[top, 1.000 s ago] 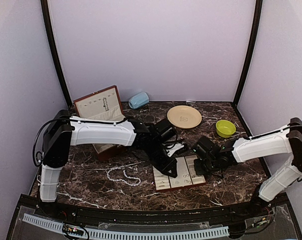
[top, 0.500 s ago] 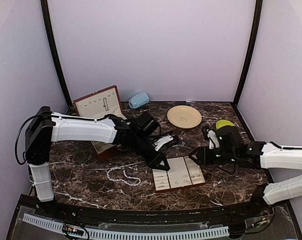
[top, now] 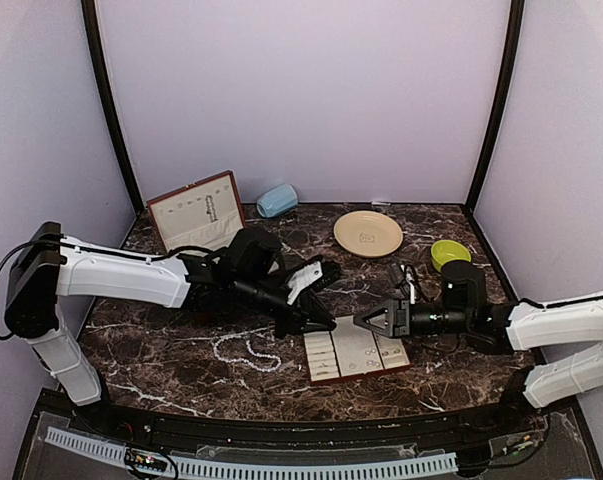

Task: Organize the mixed jewelry
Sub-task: Pass from the left arm to the right

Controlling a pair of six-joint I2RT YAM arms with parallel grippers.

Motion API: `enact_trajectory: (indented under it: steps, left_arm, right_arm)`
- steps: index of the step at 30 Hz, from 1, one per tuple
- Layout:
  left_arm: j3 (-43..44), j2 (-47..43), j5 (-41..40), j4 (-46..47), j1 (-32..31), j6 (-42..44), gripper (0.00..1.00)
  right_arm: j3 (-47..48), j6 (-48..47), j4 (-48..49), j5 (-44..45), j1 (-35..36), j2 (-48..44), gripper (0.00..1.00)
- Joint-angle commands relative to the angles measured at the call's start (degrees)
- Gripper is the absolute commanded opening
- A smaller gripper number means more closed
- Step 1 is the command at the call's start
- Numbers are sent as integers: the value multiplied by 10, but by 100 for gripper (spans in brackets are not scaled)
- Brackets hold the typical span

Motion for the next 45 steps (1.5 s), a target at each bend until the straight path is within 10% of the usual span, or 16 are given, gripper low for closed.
enact_trajectory:
  steps: [1, 37, 42, 45]
  left_arm:
    - [-17, -21, -5, 89, -1, 29, 3]
    - [-49, -19, 11, 150, -1, 11, 4]
    - [-69, -29, -24, 162, -1, -22, 64]
    - [-105, -57, -59, 206, -1, -60, 74]
  right_arm:
    - [9, 36, 101, -58, 4, 18, 39]
    - [39, 56, 157, -45, 21, 85, 0]
    - [29, 50, 139, 8, 21, 69, 0]
    - [14, 54, 156, 39, 20, 60, 0]
